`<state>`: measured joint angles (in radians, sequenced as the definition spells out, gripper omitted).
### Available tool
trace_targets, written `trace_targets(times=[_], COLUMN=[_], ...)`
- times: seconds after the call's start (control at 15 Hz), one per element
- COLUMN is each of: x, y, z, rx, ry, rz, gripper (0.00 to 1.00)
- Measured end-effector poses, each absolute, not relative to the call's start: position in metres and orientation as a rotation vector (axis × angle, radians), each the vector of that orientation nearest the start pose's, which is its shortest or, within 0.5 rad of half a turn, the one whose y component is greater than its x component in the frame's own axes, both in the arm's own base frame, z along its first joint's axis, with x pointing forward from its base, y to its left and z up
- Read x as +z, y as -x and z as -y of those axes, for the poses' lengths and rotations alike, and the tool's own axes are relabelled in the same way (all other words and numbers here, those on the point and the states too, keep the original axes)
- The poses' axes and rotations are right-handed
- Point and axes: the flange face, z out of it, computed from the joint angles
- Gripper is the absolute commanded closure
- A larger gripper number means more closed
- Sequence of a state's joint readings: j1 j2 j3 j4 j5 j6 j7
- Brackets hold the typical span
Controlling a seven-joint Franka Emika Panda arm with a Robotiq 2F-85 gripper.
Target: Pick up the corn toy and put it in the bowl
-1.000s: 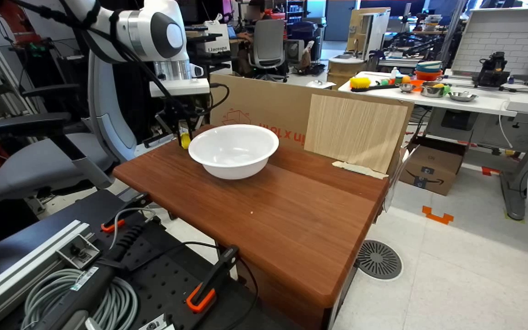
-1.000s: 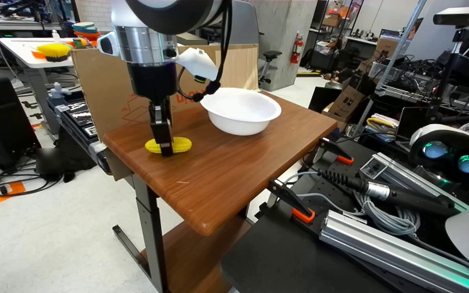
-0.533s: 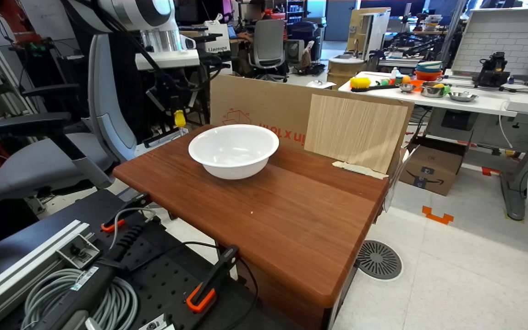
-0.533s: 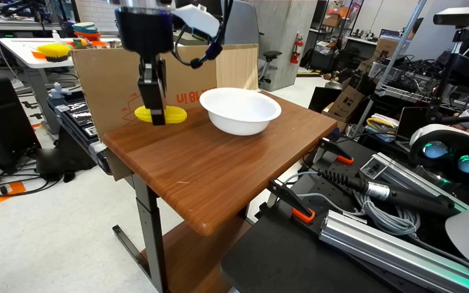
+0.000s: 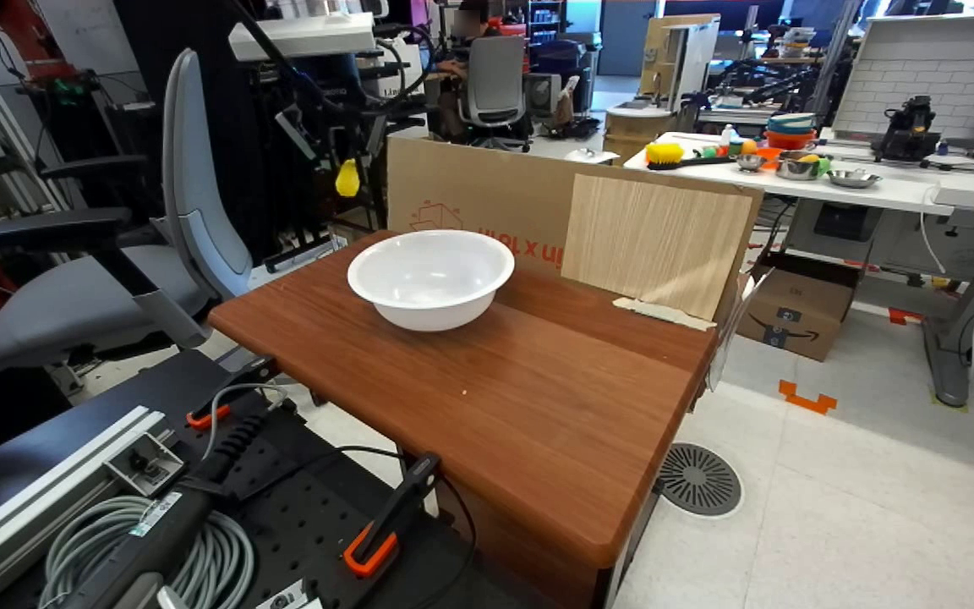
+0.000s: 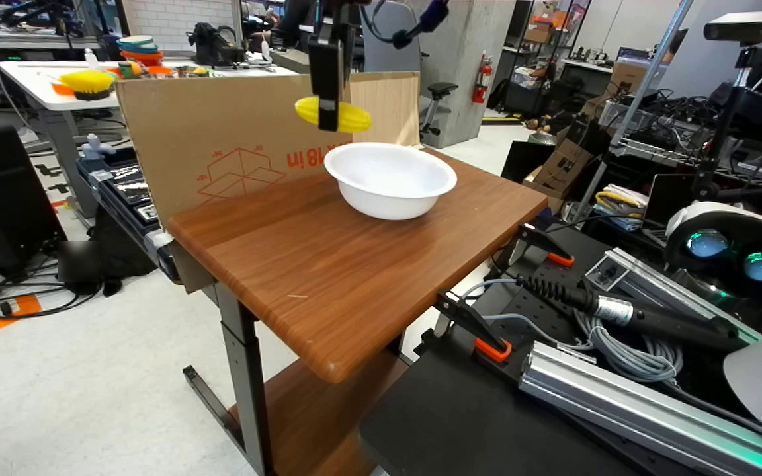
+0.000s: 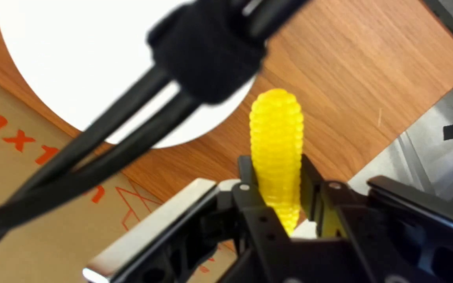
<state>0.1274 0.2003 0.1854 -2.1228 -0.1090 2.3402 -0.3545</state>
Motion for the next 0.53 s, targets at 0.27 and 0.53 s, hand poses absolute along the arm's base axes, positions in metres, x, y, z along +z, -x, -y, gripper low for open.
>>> trace_targets(times=[0.27, 0.53], x=[0.310, 0.277], y=[-0.558, -0.562], z=[-0.101, -0.062], rx=[0.004, 0.097], ry=[3.044, 3.075], rz=[0.915, 0.740], gripper=[0.93, 0.93])
